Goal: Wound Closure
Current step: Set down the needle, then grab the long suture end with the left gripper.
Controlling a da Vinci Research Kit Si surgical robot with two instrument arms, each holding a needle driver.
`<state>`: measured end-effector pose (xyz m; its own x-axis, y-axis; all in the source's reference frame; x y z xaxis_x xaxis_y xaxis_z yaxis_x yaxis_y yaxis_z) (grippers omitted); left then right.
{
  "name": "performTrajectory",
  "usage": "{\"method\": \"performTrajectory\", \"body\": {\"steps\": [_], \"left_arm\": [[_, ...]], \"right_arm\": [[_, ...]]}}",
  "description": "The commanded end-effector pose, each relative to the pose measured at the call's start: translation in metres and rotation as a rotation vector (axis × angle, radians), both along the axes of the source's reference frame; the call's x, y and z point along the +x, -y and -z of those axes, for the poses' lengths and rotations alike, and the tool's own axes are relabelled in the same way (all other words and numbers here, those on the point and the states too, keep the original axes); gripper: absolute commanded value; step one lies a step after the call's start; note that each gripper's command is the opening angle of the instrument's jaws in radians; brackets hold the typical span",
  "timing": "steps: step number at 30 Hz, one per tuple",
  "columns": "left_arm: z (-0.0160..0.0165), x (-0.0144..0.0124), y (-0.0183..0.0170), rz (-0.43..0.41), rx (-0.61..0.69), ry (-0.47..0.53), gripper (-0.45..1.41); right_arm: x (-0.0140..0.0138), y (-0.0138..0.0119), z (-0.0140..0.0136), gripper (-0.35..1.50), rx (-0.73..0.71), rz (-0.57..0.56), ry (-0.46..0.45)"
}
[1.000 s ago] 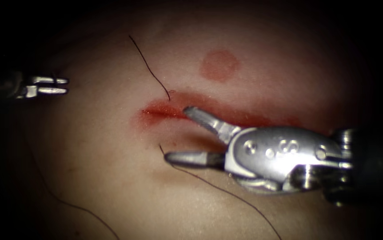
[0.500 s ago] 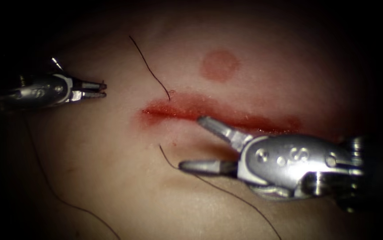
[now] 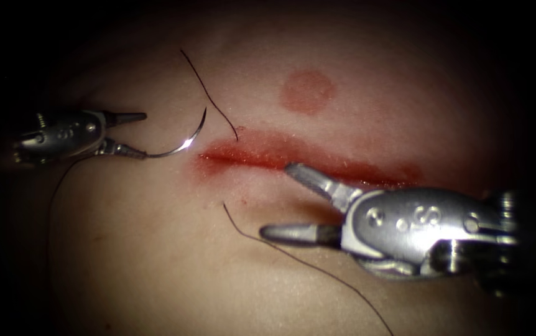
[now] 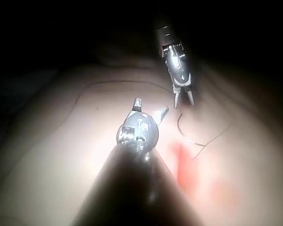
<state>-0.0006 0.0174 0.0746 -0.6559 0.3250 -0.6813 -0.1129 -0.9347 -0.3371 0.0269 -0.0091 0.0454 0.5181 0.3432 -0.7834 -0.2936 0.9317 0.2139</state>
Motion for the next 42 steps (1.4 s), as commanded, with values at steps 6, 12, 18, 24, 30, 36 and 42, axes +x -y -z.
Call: {"method": "performTrajectory", "body": {"steps": [6,12,18,24,30,36,42], "left_arm": [[0.0015,-0.0005,-0.0006,0.041,0.045,0.068,0.61],[0.0045,0.0008,-0.0031,0.115,0.056,0.156,0.46],[0.0078,0.0015,-0.0037,0.19,0.042,0.3,0.3],[0.0107,0.0,-0.0021,0.17,0.045,0.535,0.25],[0.0121,-0.002,-0.002,0.175,0.019,0.671,0.27],[0.013,-0.005,-0.0005,0.139,-0.009,0.733,0.28],[0.0146,-0.0076,0.0011,0.119,-0.004,0.749,0.37]], "right_arm": [[0.0005,0.001,-0.0009,1.4,0.005,0.012,0.008],[0.0004,0.0015,-0.0012,1.4,0.004,0.017,0.015],[-0.0001,0.0017,-0.0012,1.4,0.005,0.023,0.02],[-0.0012,0.0013,-0.0015,1.4,0.016,0.038,0.034],[-0.0021,0.001,-0.0017,1.23,0.007,0.048,0.032],[-0.003,0.0008,-0.0016,1.18,0.017,0.128,0.071],[-0.0059,0.0005,-0.0012,1.18,0.024,0.141,0.07]]}}
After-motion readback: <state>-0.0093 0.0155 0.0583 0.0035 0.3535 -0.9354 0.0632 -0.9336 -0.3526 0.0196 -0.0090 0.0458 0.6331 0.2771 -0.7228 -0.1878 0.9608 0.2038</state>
